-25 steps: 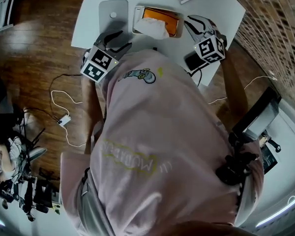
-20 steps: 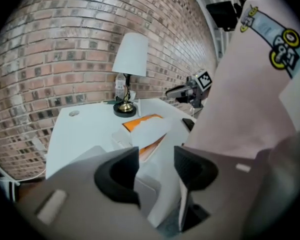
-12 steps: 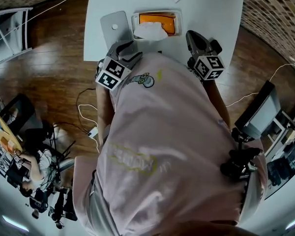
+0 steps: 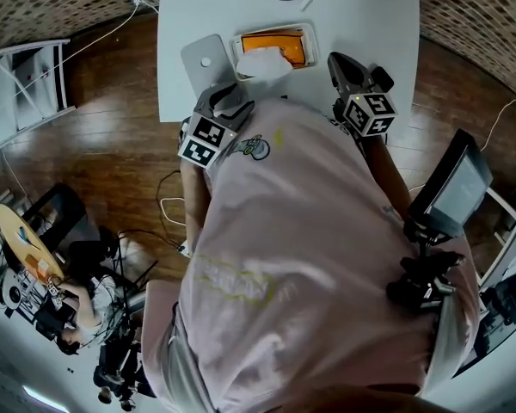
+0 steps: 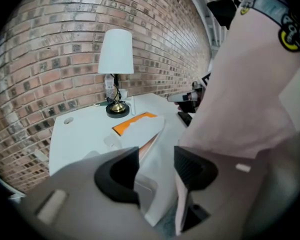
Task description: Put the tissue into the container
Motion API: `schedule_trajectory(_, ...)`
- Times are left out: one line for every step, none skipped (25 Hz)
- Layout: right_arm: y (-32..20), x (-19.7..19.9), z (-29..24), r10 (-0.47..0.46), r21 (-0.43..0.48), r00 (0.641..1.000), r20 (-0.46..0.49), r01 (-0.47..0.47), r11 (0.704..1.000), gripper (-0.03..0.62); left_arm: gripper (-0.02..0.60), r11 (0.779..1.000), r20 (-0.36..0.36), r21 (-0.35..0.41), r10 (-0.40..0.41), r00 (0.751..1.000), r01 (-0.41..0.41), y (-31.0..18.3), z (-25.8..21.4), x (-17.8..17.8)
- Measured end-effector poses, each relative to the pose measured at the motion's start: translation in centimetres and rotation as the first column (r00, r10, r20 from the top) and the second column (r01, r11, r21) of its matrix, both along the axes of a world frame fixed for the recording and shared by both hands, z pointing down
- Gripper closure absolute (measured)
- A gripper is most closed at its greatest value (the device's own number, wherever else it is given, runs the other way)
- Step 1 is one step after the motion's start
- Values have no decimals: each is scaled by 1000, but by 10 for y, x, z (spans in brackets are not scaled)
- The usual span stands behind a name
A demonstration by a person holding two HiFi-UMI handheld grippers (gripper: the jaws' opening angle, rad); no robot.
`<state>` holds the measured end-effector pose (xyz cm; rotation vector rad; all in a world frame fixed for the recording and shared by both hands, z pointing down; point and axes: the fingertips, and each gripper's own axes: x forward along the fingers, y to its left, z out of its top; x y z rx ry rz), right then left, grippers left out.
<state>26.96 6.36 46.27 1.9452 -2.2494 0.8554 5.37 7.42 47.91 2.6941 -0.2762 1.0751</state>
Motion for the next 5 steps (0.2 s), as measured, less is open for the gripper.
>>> schedule_trajectory(0, -2, 0, -9, 1, 1000, -2, 9, 1000, 589, 359, 1000, -2, -3, -4, 1000, 4, 0, 0, 0)
schedule_trajectory(-1, -4, 0, -17, 1, 1000, -4, 17, 1000, 589, 359, 1000, -4, -6, -8, 1000, 8, 0, 0, -1)
schedule_trajectory(-1, -6, 0, -24, 0, 1000, -5, 24, 1000, 589, 359, 1000, -7, -9, -13, 1000, 13, 0, 0, -1)
schedule_trajectory(-1, -8, 1, -31, -1, 999, -6, 31, 1000, 589, 359, 1000, -9, -12, -18, 1000, 18, 1, 0, -2)
schedule_trajectory(-1, -10, 1, -38, -2, 999, -7, 38, 999, 589, 359, 1000, -11, -15, -23, 1000, 23, 1, 0, -3)
